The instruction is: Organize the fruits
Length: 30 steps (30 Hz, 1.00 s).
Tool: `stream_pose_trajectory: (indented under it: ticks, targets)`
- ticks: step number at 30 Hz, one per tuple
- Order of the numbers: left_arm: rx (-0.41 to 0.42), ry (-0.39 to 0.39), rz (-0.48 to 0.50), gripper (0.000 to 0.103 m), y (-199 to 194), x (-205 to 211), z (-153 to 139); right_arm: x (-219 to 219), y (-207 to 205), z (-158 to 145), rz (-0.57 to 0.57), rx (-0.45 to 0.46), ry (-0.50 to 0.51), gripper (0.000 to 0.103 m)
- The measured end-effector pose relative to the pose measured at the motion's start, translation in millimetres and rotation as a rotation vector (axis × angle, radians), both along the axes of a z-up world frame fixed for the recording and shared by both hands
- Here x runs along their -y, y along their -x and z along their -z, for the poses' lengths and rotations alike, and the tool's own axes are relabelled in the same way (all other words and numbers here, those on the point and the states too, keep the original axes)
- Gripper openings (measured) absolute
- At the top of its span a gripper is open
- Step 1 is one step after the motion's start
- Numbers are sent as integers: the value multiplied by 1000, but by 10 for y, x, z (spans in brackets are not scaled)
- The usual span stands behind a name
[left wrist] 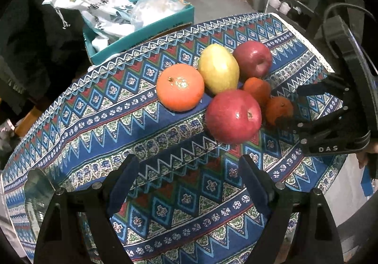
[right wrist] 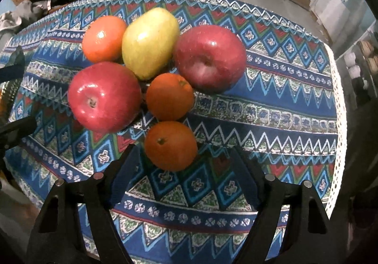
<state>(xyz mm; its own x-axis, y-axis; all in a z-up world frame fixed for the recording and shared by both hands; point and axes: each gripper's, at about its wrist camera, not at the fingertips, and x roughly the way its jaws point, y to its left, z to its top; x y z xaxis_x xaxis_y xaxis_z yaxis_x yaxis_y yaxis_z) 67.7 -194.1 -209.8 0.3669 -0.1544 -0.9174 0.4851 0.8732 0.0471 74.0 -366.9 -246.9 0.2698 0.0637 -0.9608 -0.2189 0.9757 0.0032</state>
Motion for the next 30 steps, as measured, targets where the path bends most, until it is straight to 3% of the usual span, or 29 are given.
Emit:
stream_pose_trajectory:
  ticks: [7, 14, 19, 26, 30]
  targets:
    - [-25, 11, 19, 87, -31, 119, 67, -5, -54, 159, -16, -7, -26, 69]
    - [-53, 33, 26, 87, -70, 246, 141, -81, -123, 255, -36, -15, -75, 48]
    - [-86, 70, 6, 87, -141, 325, 194, 21, -123, 199, -6, -4, -59, 47]
    - [-107, 56, 14, 87, -194, 522, 336, 487, -101, -29, 163, 35, -84, 47]
    - [-116, 36, 16, 87, -224, 642, 430, 609, -94, -105, 197, 56, -81, 47]
